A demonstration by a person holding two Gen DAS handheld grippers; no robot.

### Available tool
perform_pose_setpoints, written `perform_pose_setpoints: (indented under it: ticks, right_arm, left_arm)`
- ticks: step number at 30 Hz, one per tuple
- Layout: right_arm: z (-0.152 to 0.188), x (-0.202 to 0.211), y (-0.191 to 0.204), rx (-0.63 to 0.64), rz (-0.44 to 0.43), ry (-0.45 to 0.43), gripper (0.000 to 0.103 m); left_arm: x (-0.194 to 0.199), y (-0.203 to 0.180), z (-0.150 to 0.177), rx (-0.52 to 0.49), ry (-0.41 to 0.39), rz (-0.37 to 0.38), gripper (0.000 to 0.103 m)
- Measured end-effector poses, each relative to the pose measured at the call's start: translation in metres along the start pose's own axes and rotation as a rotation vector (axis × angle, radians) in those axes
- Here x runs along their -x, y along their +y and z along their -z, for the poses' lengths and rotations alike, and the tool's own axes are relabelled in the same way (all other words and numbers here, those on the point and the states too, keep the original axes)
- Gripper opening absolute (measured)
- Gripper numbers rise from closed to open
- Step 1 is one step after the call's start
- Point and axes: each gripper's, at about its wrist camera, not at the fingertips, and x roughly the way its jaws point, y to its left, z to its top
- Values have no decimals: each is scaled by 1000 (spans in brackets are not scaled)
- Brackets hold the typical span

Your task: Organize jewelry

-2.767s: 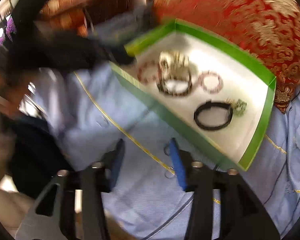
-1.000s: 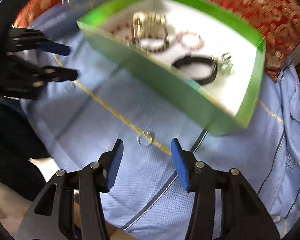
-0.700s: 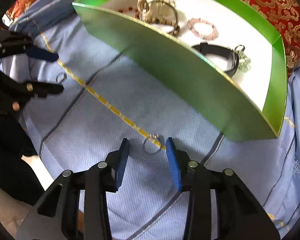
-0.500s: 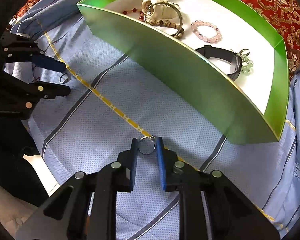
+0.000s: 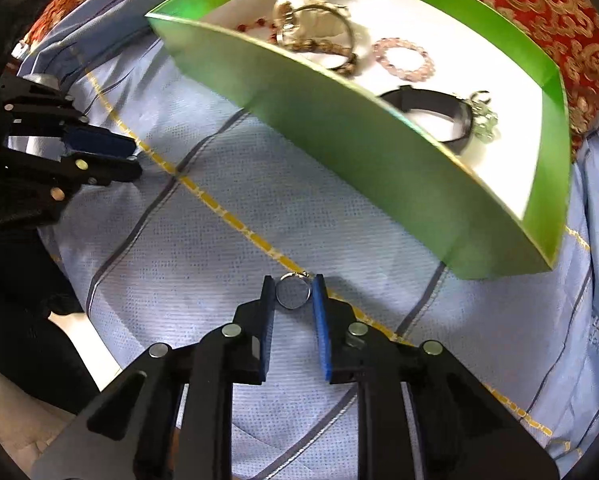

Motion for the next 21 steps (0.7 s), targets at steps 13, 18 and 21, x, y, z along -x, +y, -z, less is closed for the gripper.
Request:
perform_pose_setpoints:
  ticks: [13,18,21]
  right_arm:
    - [0,-2,-11,-29,11,0,19]
    - [0,-2,-10,-24,17,-1,19]
    - [0,-2,-9,-25,18,-1,19]
  left_arm:
    - [7,19,8,62,23,24,25]
    - [-6,3,13,19,57,-37,25]
    - [-7,-2,15,7,55,-50,25]
